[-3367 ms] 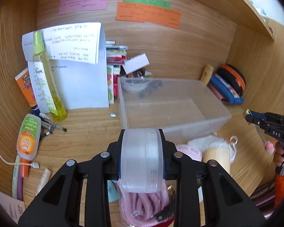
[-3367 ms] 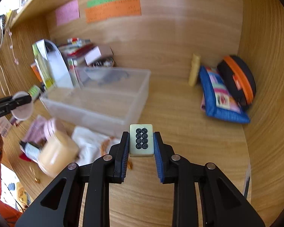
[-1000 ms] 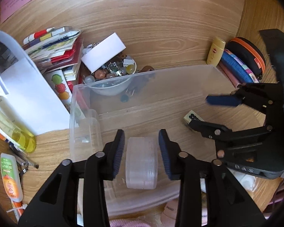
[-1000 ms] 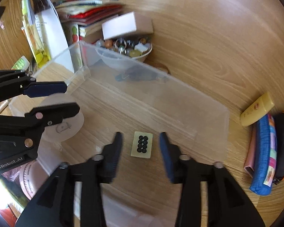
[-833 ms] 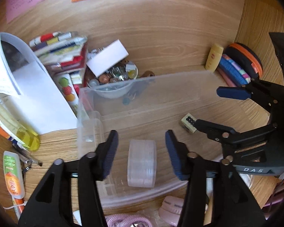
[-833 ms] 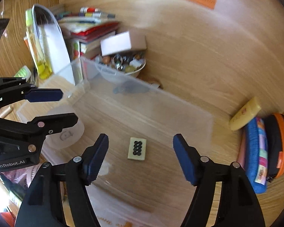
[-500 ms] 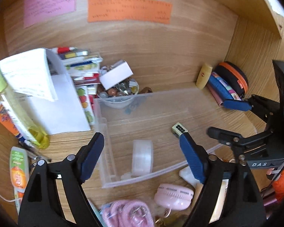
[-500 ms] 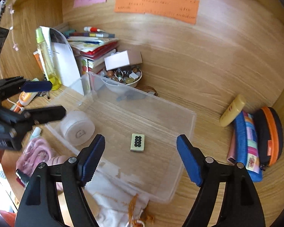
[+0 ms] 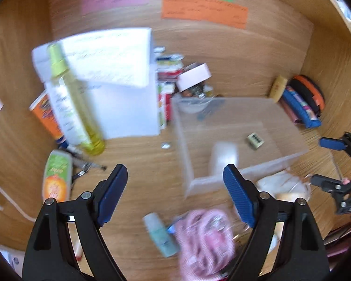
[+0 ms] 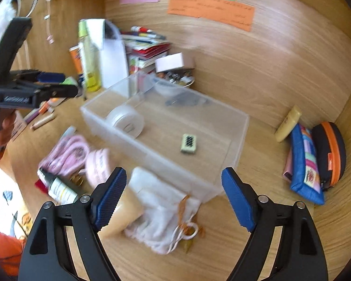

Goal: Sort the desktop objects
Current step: 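Grasp the small teal bottle with the left tool while the right tool grasps the beige jar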

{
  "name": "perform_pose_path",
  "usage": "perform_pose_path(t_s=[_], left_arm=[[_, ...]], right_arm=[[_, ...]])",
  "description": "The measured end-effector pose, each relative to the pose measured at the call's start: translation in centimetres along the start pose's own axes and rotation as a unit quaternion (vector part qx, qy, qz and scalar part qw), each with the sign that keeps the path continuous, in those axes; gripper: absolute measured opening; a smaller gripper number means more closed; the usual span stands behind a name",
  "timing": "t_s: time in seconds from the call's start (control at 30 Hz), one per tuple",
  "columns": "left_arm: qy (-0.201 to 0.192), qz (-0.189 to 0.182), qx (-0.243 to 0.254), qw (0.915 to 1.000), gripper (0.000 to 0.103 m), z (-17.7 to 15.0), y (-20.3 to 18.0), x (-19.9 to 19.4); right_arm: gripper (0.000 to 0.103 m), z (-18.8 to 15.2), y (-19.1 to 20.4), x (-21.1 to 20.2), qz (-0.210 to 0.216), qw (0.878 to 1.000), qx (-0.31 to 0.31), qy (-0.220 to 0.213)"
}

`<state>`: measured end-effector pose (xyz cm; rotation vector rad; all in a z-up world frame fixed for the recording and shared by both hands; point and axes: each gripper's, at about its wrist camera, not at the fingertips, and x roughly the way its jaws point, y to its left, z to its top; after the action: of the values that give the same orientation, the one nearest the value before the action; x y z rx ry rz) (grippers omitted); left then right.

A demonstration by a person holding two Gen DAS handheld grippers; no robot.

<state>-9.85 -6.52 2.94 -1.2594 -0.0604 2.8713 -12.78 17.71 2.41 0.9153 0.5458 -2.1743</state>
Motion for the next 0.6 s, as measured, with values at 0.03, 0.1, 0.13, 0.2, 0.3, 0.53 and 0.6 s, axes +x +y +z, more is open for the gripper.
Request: perform_pose_path(t_s=[0.03,0.1,0.13,0.2,0.3,0.53,0.6], left_arm=[[0.006,0.005,-0.002,1.0000,0.084,-0.4,0.4,0.1],[0.019,0.016,-0.009,0.9996,0.084,-1.4,1.2,0.4],[0.026,0.021,-0.013,0.9993,0.084,-1.9,1.6,0.7],[0.039,0.031,-0.026,0.9984,0.084,-3.0,2.6,1.0],[0.059,0.033,-0.048,0.9966,0.084,-4.4,3.9,1.6],[0.085,0.043,-0.077,0.9925,0.084,-6.9,5.5,1.9],[0.090,0.041,-0.082,0.9917,0.084,-7.5,5.6,1.9]], right_arm=[[0.081,-0.3,0.4,-0.1,0.001,1.000,-0.005,0.002],[0.081,-1.0,1.1,-0.2,0.002,1.000,-0.021,0.009],[0.081,-1.4,1.5,-0.3,0.006,1.000,-0.027,0.010],[0.081,-2.0,2.1,-0.2,0.014,0.999,-0.034,0.017],[0.081,-2.7,2.9,0.0,0.026,0.998,-0.047,0.030],[0.082,-3.8,4.4,0.2,0.071,0.994,-0.068,0.041],[0.082,-3.8,4.9,0.5,0.078,0.993,-0.073,0.050]])
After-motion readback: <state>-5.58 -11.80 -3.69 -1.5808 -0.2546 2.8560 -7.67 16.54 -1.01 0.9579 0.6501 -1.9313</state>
